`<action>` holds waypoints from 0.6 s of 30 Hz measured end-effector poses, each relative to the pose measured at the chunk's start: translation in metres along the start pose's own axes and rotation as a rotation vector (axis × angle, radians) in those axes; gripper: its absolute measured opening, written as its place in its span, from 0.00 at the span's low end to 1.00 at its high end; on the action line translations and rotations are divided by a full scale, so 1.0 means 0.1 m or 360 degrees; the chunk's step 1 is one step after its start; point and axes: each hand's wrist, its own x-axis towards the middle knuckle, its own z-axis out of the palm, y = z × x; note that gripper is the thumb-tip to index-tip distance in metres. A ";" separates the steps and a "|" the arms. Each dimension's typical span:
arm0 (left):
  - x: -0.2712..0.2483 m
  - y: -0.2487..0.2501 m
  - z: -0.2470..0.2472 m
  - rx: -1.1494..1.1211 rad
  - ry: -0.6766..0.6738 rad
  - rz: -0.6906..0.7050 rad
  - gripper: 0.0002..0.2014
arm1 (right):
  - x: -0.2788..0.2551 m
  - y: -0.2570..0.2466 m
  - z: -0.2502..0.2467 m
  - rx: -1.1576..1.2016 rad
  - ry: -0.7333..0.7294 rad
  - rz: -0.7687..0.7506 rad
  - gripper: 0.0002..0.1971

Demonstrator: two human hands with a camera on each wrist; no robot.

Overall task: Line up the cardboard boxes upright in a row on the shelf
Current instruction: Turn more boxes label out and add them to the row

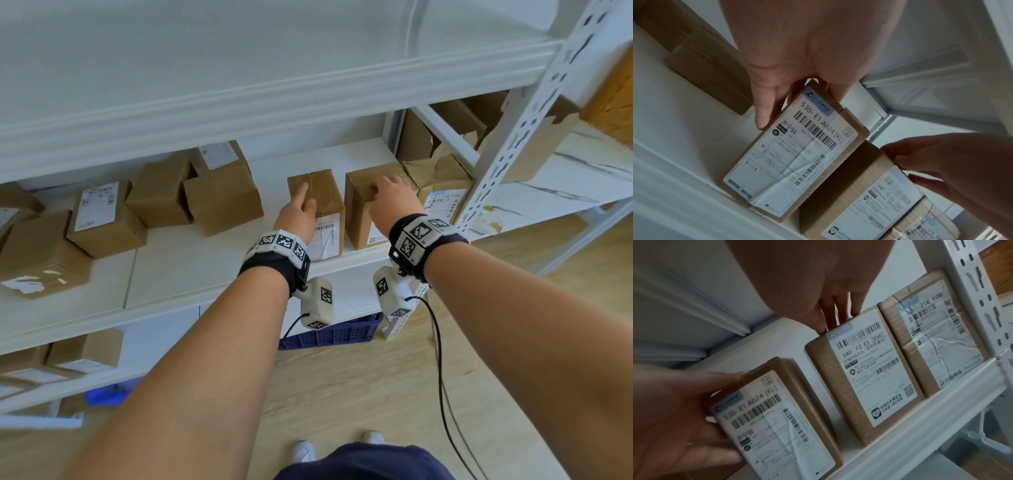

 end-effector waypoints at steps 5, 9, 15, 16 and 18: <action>0.05 0.09 0.21 -0.0001 0.0034 0.0004 0.24 | 0.01 0.12 0.06 -0.0037 0.0055 -0.0127 0.24; 0.06 0.14 0.32 0.0017 0.0069 -0.0012 0.24 | 0.01 0.18 0.05 -0.0028 0.0044 -0.0202 0.24; 0.06 0.12 0.27 0.0083 0.0042 -0.0022 0.25 | -0.01 0.13 -0.01 -0.0027 0.0048 -0.0233 0.24; 0.06 0.13 0.23 0.0083 0.0044 -0.0014 0.25 | -0.02 0.10 -0.02 -0.0022 0.0058 -0.0232 0.24; 0.06 0.11 0.12 0.0072 0.0070 0.0010 0.25 | -0.02 0.02 -0.05 -0.0002 0.0095 -0.0241 0.24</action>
